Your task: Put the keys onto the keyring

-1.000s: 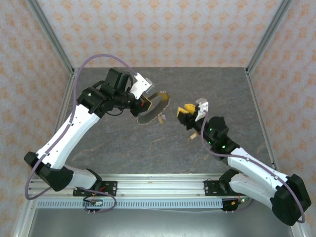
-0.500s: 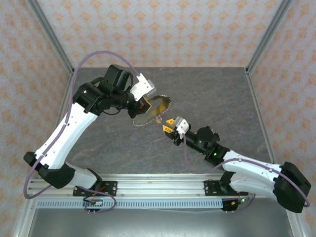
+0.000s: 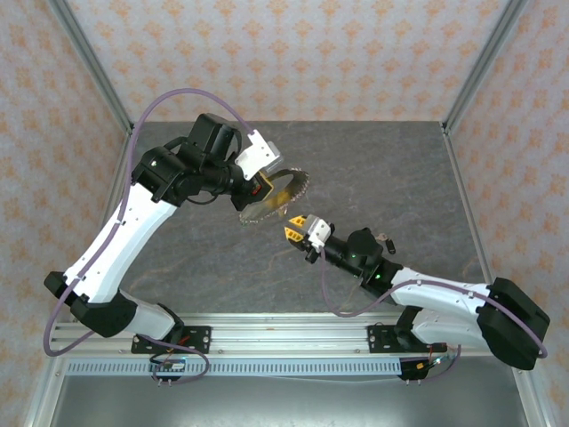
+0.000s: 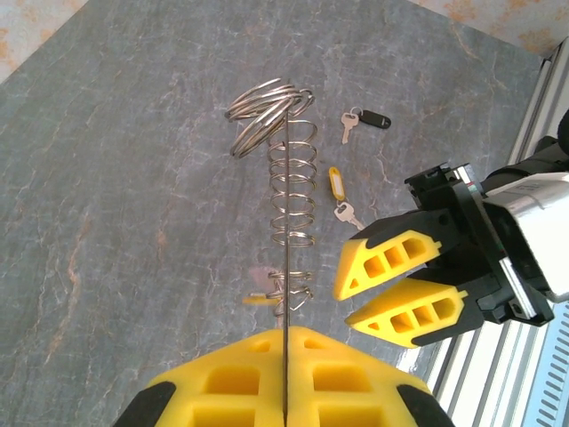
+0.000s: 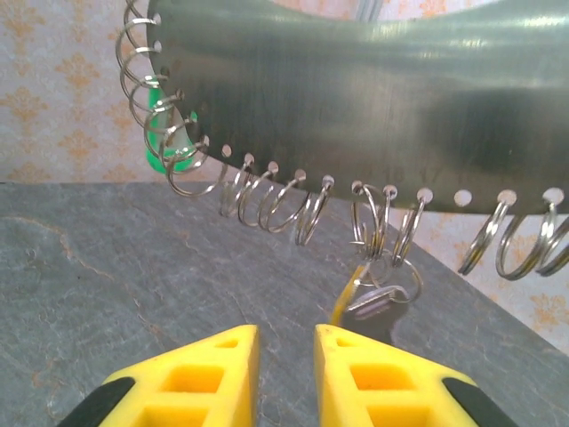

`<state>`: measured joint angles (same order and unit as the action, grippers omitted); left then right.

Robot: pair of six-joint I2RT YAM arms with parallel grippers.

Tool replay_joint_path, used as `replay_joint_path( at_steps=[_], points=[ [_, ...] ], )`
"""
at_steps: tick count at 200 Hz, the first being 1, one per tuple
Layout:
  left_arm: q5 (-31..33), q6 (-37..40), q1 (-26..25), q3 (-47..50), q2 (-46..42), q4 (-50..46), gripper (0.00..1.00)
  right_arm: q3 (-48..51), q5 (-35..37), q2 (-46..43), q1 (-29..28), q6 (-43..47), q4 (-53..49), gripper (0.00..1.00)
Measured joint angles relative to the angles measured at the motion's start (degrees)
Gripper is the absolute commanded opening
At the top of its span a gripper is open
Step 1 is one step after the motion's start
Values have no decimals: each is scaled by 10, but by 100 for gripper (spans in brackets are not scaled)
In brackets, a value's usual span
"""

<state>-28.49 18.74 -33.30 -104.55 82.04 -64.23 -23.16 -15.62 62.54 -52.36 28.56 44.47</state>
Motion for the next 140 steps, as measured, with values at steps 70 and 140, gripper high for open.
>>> replay_joint_path(
  at_steps=[70, 140],
  points=[
    [7, 13, -9, -1, 7, -12, 0, -12, -21, 53, -1, -3, 52, 19],
    [15, 14, -12, -2, 7, -12, 0, -18, -13, 78, -4, -2, 92, 19]
  ],
)
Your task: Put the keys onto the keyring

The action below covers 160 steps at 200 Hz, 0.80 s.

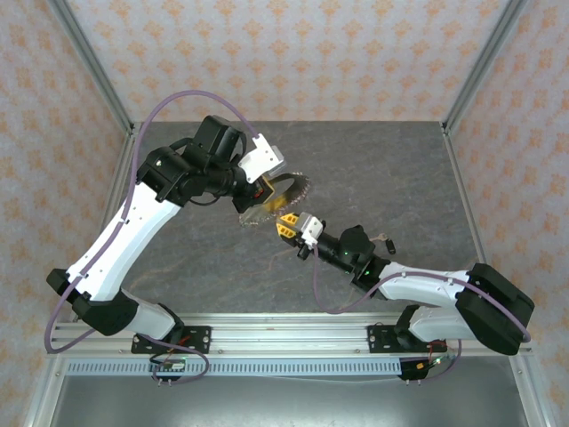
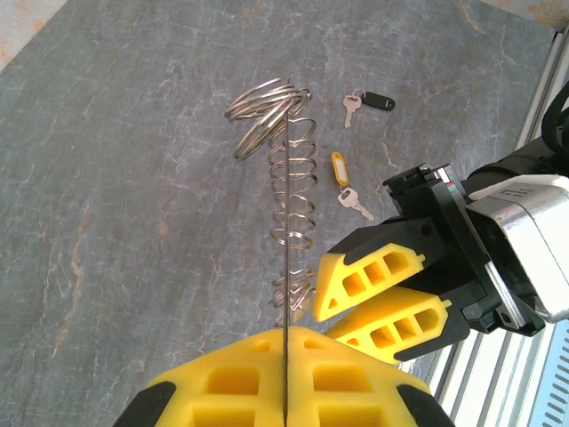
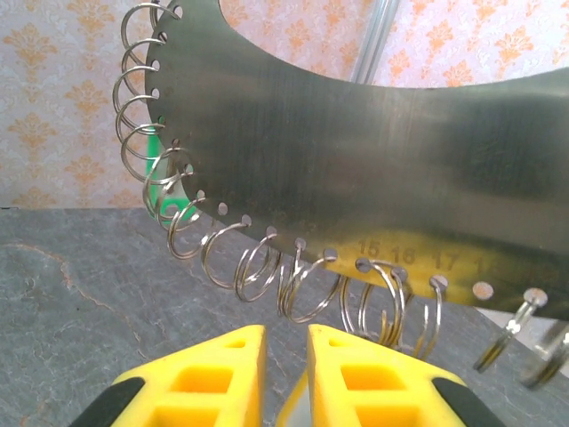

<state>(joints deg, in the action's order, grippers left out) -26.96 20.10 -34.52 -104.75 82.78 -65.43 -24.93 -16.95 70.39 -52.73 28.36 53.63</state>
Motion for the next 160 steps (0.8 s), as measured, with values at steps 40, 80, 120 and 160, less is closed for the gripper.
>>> replay_joint_path(
  at_steps=[40, 80, 120, 160],
  points=[
    [2, 0, -3, 0, 0, 0, 0, -1, 9, 3, -5, 13, 1, 20],
    [3, 0, -4, 0, 0, 0, 0, -1, 33, 9, -20, 43, 4, 20],
    [5, 0, -8, 0, 0, 0, 0, -3, 77, 16, -28, 76, 15, 21],
    [7, 0, -10, -1, 0, 0, 0, 5, 82, -8, -28, 103, -5, 23]
  ],
)
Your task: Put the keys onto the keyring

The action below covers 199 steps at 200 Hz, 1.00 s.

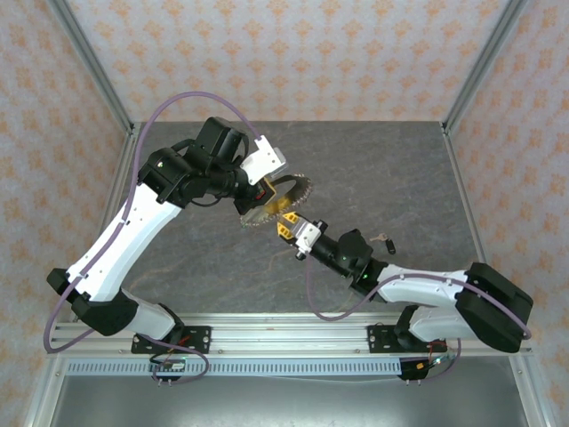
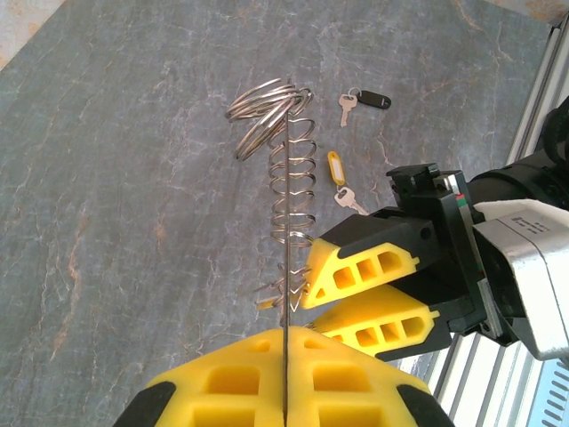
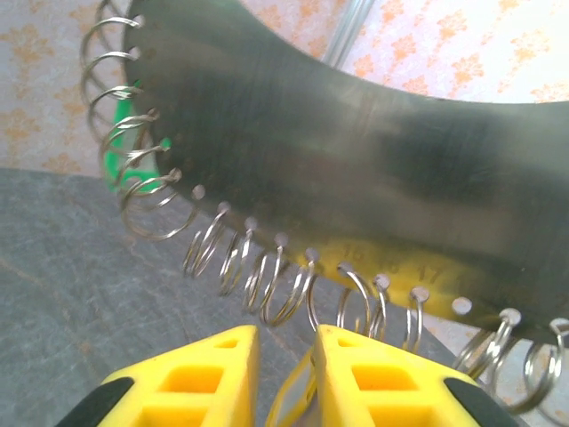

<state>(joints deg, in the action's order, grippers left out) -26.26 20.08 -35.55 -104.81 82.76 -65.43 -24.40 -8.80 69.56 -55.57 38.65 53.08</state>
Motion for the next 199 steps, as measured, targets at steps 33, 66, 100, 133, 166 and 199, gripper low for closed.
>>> replay_joint_path(
  at_steps=[33, 66, 100, 133, 166, 199],
  points=[
    [6, 0, 0, 0, -2, 0, 0, 8, -14, -68, 0, 20, -71, 23],
    [11, 0, -1, 0, -9, 0, 0, 36, -14, -124, 0, 29, -108, 23],
    [13, 0, -4, 0, -13, 0, 0, 41, -23, -150, 0, 30, -128, 22],
    [13, 0, -9, 0, -14, 0, 0, 40, -44, -138, 0, 29, -123, 20],
    [12, 0, -9, 0, -14, -1, 0, 39, -54, -99, 0, 22, -92, 19],
    [8, 14, -14, 0, -14, -15, 0, 37, -61, -80, 0, 17, -65, 19]
  ],
)
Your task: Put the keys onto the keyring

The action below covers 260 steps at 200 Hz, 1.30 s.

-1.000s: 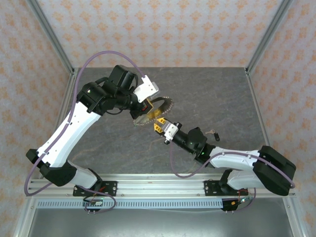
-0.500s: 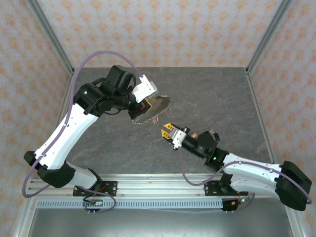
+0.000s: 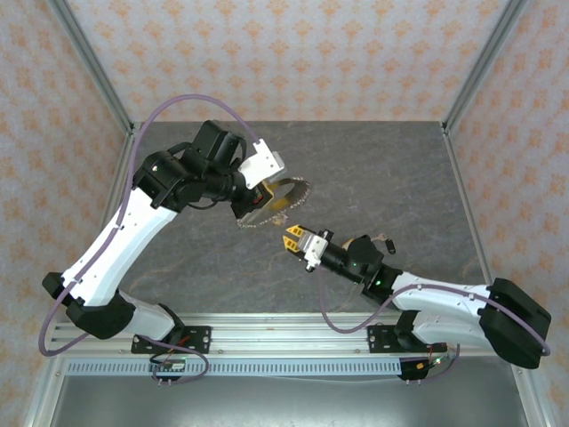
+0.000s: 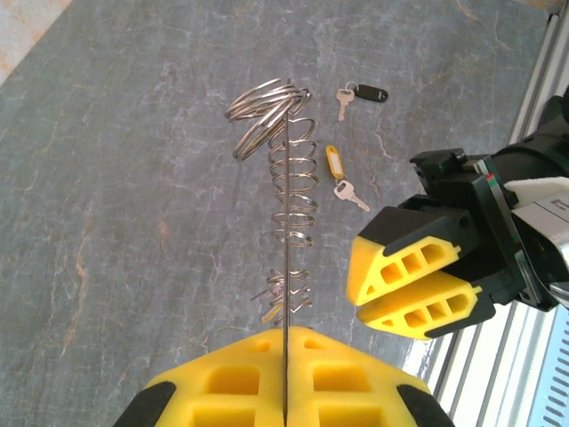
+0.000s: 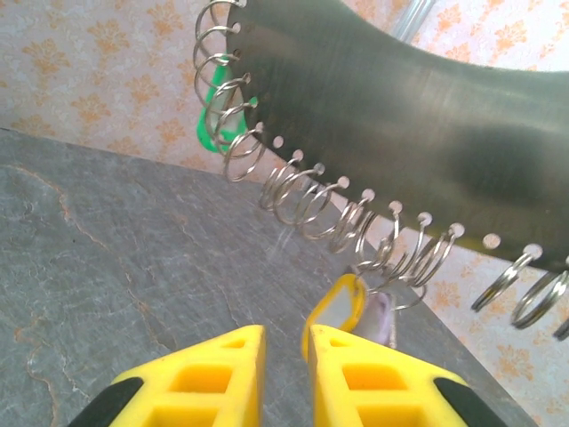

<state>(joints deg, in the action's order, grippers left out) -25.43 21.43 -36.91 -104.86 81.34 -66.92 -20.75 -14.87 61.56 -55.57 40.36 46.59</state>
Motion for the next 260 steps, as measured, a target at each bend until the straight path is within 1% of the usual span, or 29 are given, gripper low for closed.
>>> replay_joint_path(
  at_steps=[41, 97, 121, 181, 260],
  points=[
    [-10, 17, -10, 0, 0, -7, 0, -11, -14, 18, 0, -8, 27, 19],
    [-11, 26, -13, 0, 0, -8, 0, -24, -19, 54, 0, -9, 32, 20],
    [-11, 27, -13, 0, 0, -8, 0, -24, -14, 60, 0, -9, 34, 20],
    [-11, 27, -13, 0, 0, -8, 0, -29, 10, 111, 0, -10, 63, 19],
    [-11, 26, -12, 3, -17, -6, 0, -29, 18, 114, 0, -13, 101, 19]
  ],
)
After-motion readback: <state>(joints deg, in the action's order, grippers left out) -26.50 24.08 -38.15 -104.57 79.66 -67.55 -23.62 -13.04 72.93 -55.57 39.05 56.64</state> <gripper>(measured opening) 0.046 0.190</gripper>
